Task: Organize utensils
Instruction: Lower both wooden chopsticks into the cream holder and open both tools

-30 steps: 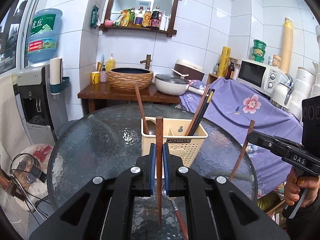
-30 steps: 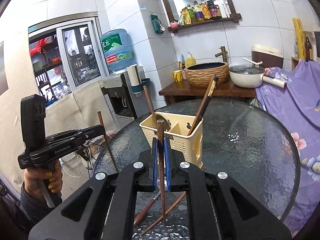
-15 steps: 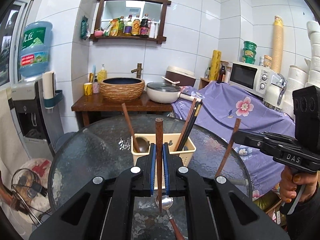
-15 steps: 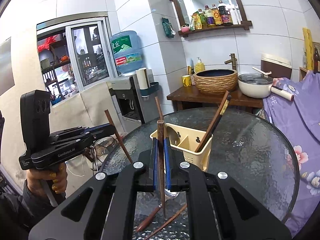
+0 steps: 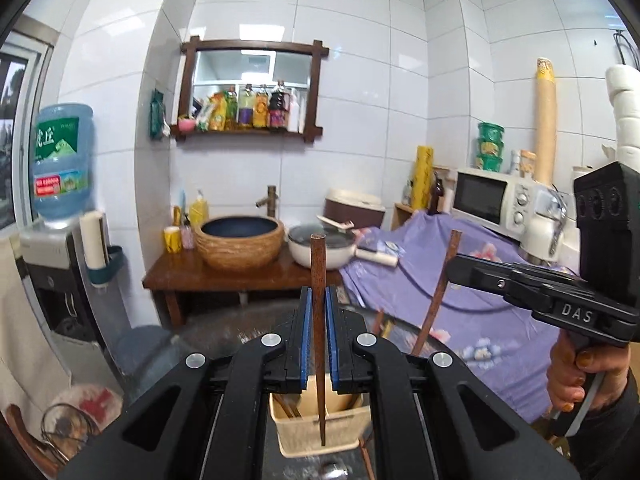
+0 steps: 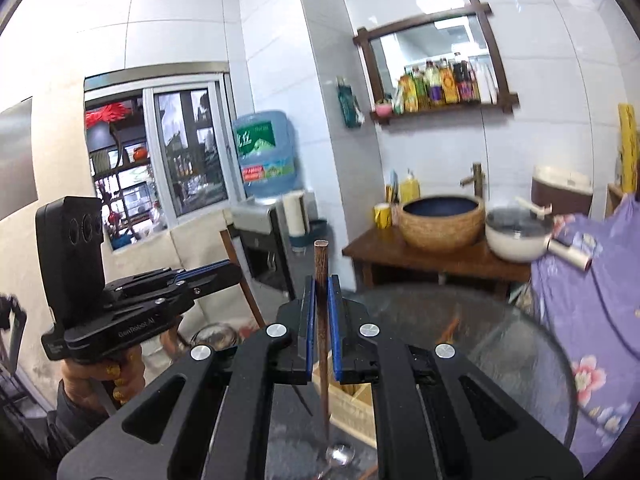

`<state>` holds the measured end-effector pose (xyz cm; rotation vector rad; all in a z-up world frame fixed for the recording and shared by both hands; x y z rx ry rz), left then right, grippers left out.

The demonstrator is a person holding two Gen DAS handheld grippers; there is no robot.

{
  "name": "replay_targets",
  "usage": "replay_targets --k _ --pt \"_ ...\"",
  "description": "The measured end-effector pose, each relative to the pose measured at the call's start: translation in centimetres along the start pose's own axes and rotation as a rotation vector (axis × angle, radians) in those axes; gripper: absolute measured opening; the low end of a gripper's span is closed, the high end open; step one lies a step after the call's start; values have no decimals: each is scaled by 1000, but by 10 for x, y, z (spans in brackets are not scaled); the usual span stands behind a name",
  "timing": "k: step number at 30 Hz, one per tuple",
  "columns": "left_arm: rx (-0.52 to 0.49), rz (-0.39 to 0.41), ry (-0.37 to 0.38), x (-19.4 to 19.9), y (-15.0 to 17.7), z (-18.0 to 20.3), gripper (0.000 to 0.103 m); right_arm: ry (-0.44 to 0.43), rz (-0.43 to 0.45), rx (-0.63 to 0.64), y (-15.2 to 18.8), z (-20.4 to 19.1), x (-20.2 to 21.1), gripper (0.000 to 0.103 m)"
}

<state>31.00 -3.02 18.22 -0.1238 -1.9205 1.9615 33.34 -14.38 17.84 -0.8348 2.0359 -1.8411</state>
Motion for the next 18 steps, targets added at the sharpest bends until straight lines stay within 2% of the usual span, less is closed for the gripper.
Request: replay_targets --k 3,7,10,14,18 --pt "1 23 -56 -16 -21 -12 7 55 42 7 -22 11 -13 7" --pt "28 -16 -79 -46 -15 -21 7 111 51 -3 -18 27 -31 7" --pt "44 -56 -112 -70 9 -30 7 132 16 -25 7 40 -49 7" --pt "91 -131 -89 -93 50 -35 7 143 -56 -78 53 57 -73 7" --pt "108 -185 -70 -104 85 -33 7 151 -105 -104 86 64 -89 7"
Point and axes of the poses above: each gripper's, at about its wrist camera, not at the fingertips, and x roughly against the way its jaws point, z to its right, y to its underside, the point moved 9 cm from there along -x, roughly the way its jaws point, and after that the axes turned 3 degrees about z, right-handed, at the moved point
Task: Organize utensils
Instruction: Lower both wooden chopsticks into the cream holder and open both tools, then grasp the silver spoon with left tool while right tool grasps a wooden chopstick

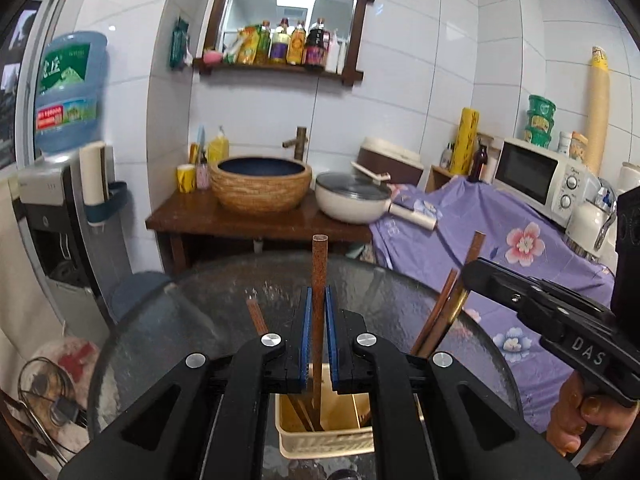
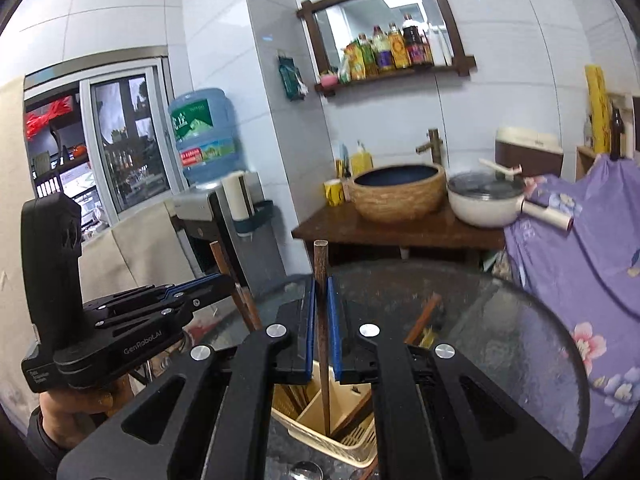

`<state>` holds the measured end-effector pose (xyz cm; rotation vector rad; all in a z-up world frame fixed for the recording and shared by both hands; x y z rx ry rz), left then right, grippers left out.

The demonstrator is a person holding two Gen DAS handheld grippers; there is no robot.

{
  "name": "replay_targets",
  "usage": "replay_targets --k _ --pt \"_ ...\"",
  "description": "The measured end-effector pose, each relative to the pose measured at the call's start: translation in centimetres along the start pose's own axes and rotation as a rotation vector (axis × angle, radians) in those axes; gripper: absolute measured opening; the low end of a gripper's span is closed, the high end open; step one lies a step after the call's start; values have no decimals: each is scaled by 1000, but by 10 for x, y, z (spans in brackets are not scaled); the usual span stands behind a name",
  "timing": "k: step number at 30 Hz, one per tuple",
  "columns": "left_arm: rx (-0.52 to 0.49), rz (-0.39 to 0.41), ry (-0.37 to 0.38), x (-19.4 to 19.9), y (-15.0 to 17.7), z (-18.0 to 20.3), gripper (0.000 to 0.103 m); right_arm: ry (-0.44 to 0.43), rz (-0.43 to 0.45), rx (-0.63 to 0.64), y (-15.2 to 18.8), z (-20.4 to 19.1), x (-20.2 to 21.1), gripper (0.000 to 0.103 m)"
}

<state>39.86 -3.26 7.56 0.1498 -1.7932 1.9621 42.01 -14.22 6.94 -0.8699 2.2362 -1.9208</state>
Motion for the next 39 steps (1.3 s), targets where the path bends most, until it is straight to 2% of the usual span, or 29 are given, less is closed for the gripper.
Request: replay_targets --k 7,13,15,16,17,18,19,21,22,23,27,32,36,39 --pt "18 -67 8 -19 33 -4 7 13 -33 -20 23 10 -9 7" --pt "13 -70 6 -23 40 -3 7 32 -36 -20 29 15 -12 7" --pt "15 -75 20 -20 42 -2 17 30 -36 -10 32 13 -11 9" --pt "16 -71 17 -19 42 -2 35 42 -27 -4 33 14 -9 11" --pt "19 -54 8 -15 42 -3 55 54 -15 7 34 14 -6 18" --pt "24 -38 1 -10 42 -5 62 60 -5 15 34 13 -2 34" --pt "30 -22 -2 -4 42 -6 65 67 10 22 36 12 4 41" --pt "17 -12 -1 9 48 -4 71 83 31 51 41 8 16 46" --pt "7 -14 -5 13 52 -4 80 93 34 68 46 8 22 48" --pt "-6 -15 -15 19 59 -4 85 107 38 82 51 8 28 54" --pt "-33 -37 -83 32 91 -18 86 155 -10 105 82 15 43 57" --pt "43 -111 -158 34 140 -48 86 208 -146 108 142 29 39 57" --pt "66 -171 -196 27 176 -56 86 220 -273 50 193 41 23 57" --pt "79 -225 -177 21 198 -54 86 237 -344 27 224 45 8 57"
Point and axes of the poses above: each gripper's, at about its wrist camera, not at the fingertips, and x roughly against the way its jaws point, z to its right, y to its underside, the point moved 9 cm from there along -x, roughly the way its jaws point, and after that the axes turned 3 degrees about z, right-handed, at the moved point
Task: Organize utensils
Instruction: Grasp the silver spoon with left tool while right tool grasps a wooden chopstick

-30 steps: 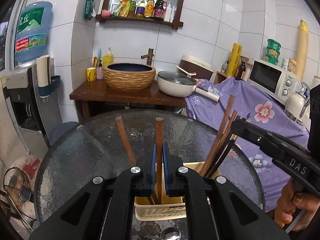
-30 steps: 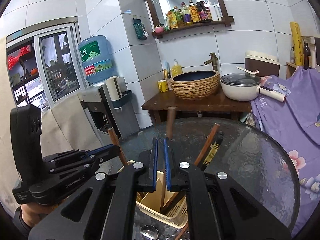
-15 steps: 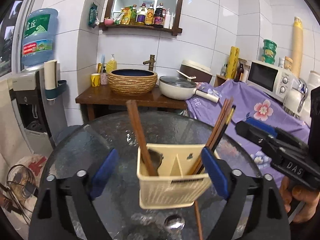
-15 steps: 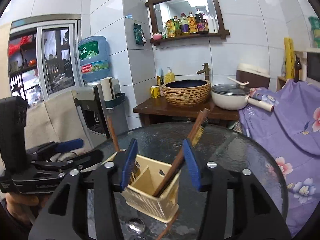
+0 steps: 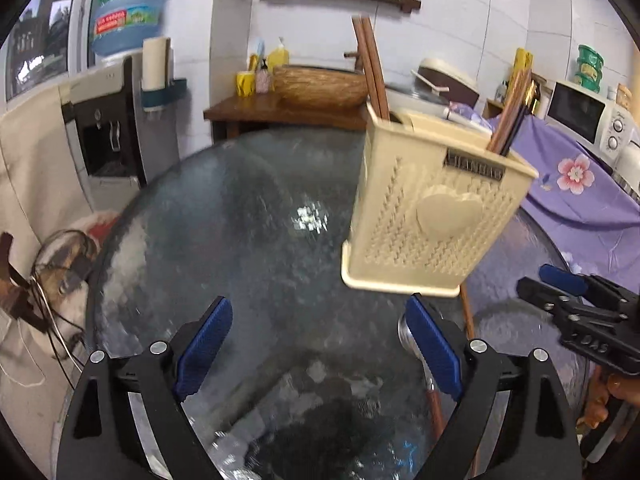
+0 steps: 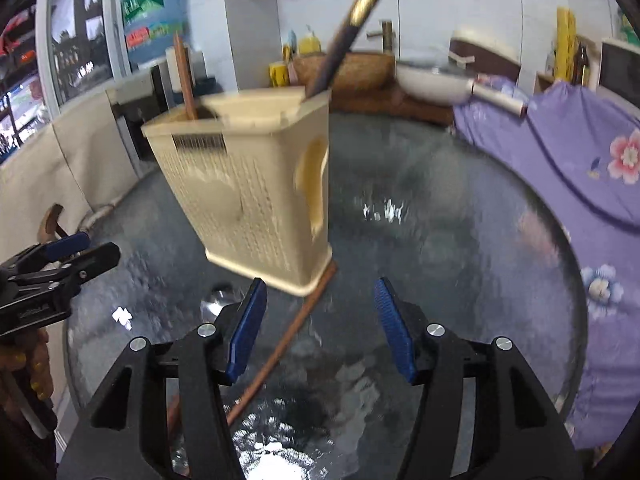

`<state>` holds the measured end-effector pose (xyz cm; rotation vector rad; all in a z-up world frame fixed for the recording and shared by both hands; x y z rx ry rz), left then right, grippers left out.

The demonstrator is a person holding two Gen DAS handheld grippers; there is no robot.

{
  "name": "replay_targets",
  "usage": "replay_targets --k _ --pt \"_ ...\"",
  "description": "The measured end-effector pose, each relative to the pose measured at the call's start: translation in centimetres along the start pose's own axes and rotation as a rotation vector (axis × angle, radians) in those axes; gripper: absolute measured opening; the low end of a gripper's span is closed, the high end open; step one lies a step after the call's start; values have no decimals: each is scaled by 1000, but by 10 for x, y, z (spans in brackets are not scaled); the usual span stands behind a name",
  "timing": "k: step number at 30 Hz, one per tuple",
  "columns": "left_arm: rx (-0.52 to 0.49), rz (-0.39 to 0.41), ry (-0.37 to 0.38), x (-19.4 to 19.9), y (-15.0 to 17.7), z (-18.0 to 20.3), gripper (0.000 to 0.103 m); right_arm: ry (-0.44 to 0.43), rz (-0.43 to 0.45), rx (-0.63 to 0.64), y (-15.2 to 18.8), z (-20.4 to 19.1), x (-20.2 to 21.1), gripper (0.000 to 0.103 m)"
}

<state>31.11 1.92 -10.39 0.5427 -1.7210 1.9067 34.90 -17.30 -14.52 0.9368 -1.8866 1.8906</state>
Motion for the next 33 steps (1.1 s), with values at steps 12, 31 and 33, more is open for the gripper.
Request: replay_targets --k 12,31,33 --pt "5 -53 -21 -6 29 -7 86 51 -135 32 36 -28 -45 57" --pt "-56 -111 35 -18 50 32 86 -77 -188 155 59 0 -8 15" --pt "-57 -114 41 -19 51 36 86 -98 -193 157 60 1 -7 15"
Point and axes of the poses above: each gripper's, at about its wrist camera, not at the fingertips, and x roughly against the way its jaws point, z to its right, y to its underside, the point moved 9 cm from there along -x, roughly the way its jaws point, and after that the axes turned 3 degrees about z, right-handed, at the moved point
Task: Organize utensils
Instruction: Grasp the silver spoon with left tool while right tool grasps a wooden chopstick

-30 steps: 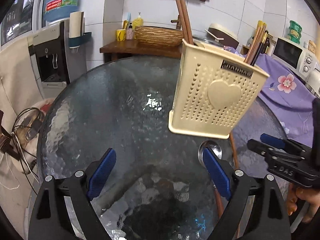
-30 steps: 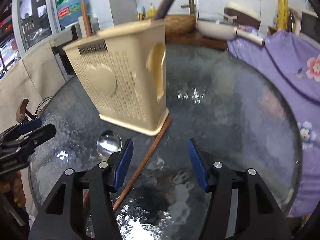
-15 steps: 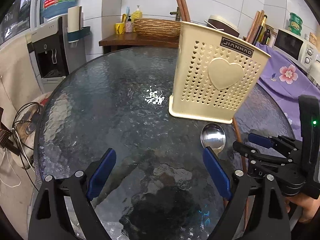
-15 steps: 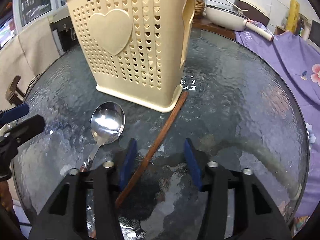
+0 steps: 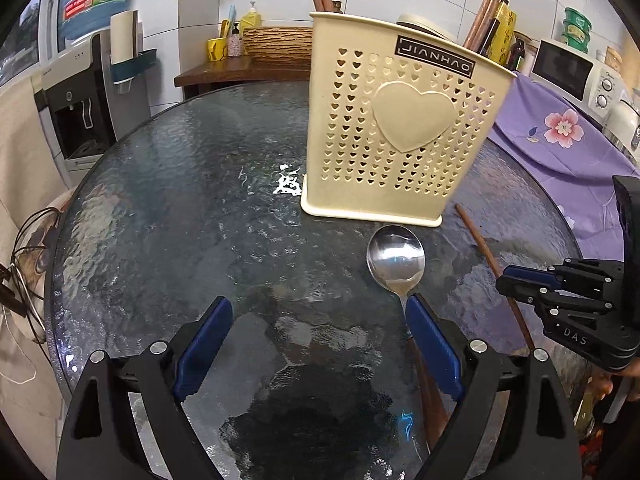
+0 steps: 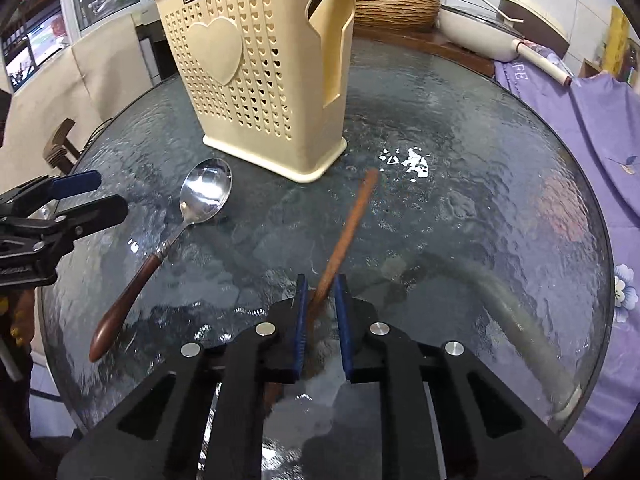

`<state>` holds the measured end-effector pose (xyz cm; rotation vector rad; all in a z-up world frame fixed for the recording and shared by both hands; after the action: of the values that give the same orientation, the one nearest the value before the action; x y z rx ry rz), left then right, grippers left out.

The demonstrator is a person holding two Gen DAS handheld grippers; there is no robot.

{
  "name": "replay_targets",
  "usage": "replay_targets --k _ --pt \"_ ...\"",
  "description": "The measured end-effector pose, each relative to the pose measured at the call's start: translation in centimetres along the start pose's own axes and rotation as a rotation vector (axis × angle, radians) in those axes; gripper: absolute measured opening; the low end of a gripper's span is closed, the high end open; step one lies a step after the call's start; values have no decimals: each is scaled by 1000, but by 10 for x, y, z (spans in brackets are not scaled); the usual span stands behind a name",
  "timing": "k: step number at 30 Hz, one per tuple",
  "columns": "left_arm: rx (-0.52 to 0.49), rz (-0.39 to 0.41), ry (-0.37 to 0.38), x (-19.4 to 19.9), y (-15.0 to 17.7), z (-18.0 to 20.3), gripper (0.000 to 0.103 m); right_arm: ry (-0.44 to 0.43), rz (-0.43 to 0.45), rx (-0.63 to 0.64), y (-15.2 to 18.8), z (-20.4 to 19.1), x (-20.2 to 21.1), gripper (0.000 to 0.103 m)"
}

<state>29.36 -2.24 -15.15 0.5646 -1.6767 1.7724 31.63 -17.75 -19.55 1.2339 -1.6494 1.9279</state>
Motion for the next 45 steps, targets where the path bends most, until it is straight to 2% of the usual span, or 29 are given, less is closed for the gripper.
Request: replay_targets --k 5,22,24,26,36,38,40,45 --pt "-26 -5 6 -3 -1 12 86 -24 5 -95 -3 8 -1 15" --pt "-180 -54 -31 -40 -9 54 86 16 -2 -102 -46 13 -32 15" --pt "-188 -56 -48 -45 -10 56 82 12 -5 -102 -48 16 -34 15" --pt "-185 -65 -53 -50 -11 56 72 9 -10 -104 -52 20 -36 15" --pt "-169 -70 -67 -61 -19 60 59 35 -12 -94 -63 21 -46 15" --pt "-170 -71 -60 -62 -22 63 50 60 -14 -69 -63 16 -46 15" --pt "-174 -72 -54 -63 -23 66 46 84 -16 -41 -62 13 -47 15" --pt "-170 -69 -50 -62 -22 65 46 91 -8 -43 -60 10 -47 15"
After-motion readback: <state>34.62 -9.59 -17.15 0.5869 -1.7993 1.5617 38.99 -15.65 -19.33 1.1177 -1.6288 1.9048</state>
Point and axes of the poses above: each gripper's, at about its wrist camera, not at the fingertips, and x roughly against the way its jaws point, z to its right, y to its underside, the point moved 9 cm from there along -x, roughly the way its jaws point, and after that the axes turned 3 degrees about z, right-handed, at the moved point
